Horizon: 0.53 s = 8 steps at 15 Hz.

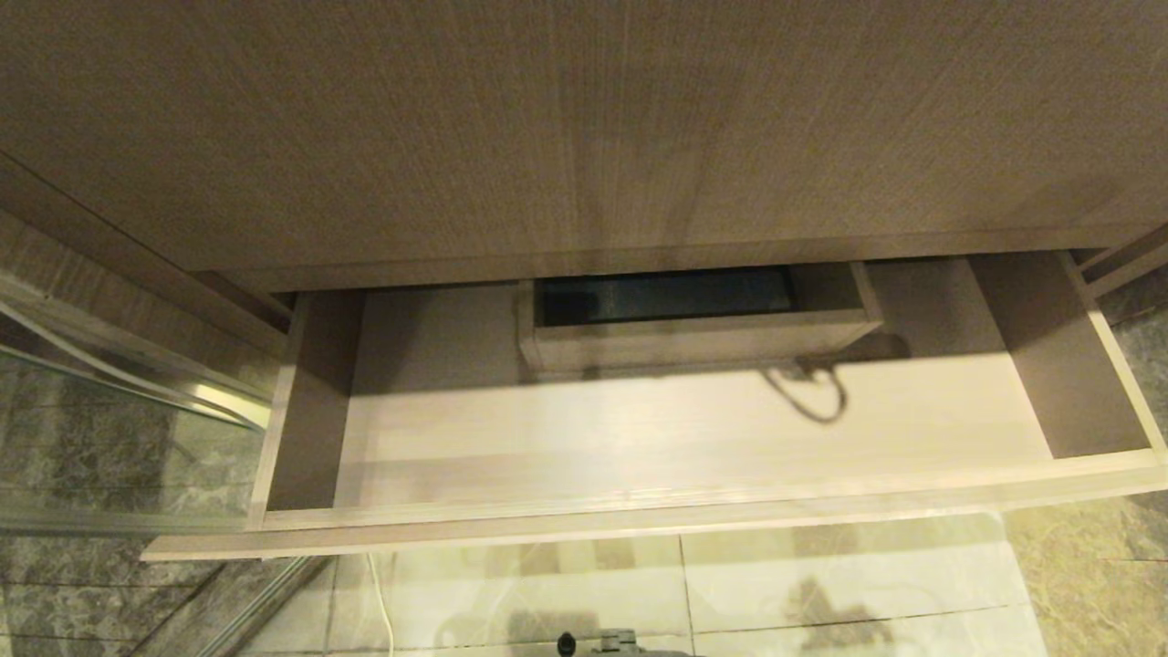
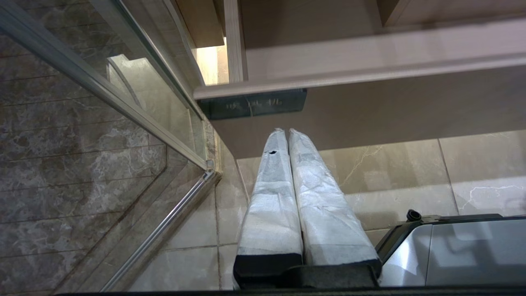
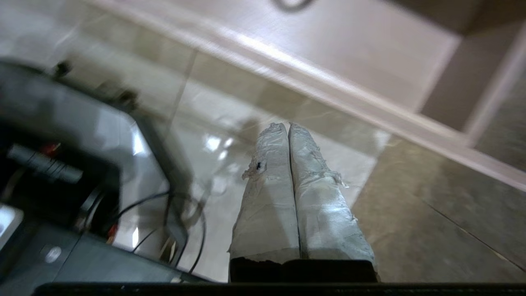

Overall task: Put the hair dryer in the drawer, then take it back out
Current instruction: Pull open the drawer

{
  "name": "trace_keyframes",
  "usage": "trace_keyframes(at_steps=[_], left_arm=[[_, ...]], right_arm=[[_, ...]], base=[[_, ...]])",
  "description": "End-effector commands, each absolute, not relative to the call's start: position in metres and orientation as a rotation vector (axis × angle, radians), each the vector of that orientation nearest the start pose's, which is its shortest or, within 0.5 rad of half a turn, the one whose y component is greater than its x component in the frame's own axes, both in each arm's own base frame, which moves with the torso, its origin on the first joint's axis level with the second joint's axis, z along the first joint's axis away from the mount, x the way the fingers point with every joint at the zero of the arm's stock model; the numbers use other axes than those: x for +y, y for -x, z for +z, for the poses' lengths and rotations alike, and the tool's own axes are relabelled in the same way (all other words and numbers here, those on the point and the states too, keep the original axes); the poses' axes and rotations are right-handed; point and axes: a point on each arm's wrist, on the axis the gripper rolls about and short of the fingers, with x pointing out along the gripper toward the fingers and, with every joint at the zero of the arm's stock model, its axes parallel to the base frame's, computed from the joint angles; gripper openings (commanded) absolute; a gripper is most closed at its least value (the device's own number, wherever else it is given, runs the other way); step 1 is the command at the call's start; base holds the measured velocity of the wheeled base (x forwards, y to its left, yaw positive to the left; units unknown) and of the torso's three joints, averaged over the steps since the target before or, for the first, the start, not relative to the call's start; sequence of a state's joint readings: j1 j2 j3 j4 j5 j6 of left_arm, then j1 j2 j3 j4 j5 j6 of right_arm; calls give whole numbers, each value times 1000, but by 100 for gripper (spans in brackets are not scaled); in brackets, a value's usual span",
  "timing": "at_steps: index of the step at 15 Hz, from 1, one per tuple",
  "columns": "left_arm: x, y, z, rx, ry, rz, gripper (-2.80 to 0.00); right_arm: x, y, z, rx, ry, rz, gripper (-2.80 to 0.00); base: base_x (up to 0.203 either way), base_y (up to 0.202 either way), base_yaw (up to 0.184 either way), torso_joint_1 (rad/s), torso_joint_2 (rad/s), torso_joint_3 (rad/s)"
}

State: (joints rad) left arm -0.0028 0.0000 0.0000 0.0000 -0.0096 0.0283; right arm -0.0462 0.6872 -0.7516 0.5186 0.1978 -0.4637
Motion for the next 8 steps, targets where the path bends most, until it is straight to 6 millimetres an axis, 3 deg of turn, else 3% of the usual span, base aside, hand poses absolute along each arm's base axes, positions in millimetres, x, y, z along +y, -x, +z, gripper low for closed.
trace_keyframes(at_steps=[1,4,8], left_arm=[[0,23,75,0,-29,-13,-280],[0,23,75,1,-28,-12,-280],[0,23,75,1,-29,-12,-280]], right_arm=[[2,-5,231,323,426,120,-280],[-1,13,232,265,452,-84,-280],[-1,28,231,147,428,-134,-280]], base=[[0,0,0,0,0,0],[0,0,0,0,0,0],[0,0,0,18,-67,-39]])
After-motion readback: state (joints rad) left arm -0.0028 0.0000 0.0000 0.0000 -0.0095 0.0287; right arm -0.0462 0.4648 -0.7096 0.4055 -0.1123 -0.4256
